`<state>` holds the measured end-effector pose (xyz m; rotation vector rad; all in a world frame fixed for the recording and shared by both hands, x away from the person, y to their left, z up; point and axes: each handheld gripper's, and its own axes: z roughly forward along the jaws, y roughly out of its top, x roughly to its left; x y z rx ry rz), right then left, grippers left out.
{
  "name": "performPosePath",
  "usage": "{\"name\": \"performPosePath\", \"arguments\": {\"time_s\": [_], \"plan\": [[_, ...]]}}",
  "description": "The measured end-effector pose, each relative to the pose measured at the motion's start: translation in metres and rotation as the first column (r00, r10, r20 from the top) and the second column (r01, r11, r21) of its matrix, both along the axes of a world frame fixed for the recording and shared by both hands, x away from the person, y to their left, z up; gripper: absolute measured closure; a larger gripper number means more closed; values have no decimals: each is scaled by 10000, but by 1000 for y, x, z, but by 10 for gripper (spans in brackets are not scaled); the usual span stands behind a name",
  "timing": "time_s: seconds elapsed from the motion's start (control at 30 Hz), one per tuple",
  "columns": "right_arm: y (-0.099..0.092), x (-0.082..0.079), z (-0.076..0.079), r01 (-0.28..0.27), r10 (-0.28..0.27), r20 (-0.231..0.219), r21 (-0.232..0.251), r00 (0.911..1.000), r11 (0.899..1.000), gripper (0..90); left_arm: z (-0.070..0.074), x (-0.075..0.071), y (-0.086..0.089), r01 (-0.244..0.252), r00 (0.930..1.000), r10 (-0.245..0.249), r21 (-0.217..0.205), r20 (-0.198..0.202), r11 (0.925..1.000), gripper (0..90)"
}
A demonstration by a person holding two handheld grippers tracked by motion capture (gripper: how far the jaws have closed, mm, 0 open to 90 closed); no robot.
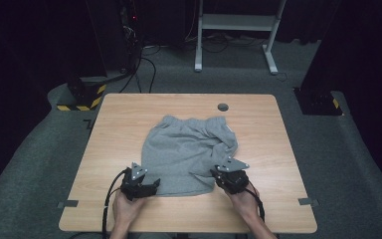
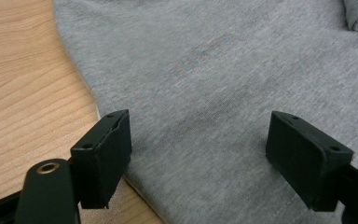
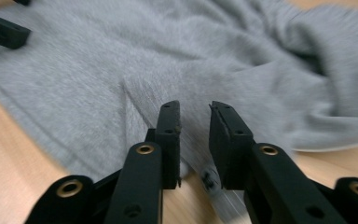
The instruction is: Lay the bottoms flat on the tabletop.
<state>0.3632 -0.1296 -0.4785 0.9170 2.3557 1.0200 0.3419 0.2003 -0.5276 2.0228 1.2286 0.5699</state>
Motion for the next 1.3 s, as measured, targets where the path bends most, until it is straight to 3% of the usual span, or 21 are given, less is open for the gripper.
{"name": "performPosePath", "arguments": {"time_s": [0.27, 0.43, 0.53, 0.67, 0.9, 1.03, 1.17, 1.23, 1.3], "plan": [[26, 36, -31, -6, -62, -1243, -546, 9922, 9985, 768, 0, 3, 5, 55, 10000, -55, -1, 8, 10000, 231], [39, 53, -31, -120, 42, -1460, -522, 9893, 9986, 752, 0, 10, 19, -183, 9998, 183, 72, 81, 9998, 232], [47, 63, -31, -150, 84, -1501, -433, 9886, 9989, 684, 0, 11, 25, -482, 9988, 481, 98, 109, 9988, 232], [52, 62, -30, -326, 263, -1475, -401, 9887, 9987, 609, 0, 11, 26, -541, 9985, 540, 82, 81, 9985, 232], [32, 45, -17, -268, 240, -943, -286, 9953, 9992, 614, 0, 11, 26, -549, 9984, 548, 90, 100, 9985, 233], [22, 50, -18, 118, -139, -1121, -190, 9936, 9997, 611, 0, 11, 26, -557, 9984, 556, 88, 105, 9984, 234], [24, 55, -26, 325, -364, -1311, -321, 9907, 9990, 601, 0, 11, 26, -563, 9984, 562, 83, 106, 9984, 234], [26, 57, -31, 309, -388, -1481, -548, 9882, 9980, 632, 0, 11, 26, -564, 9984, 563, 85, 101, 9984, 235], [25, 59, -32, 261, -304, -1623, -289, 9863, 9992, 717, 0, 10, 26, -564, 9984, 563, 85, 101, 9984, 235]]}}
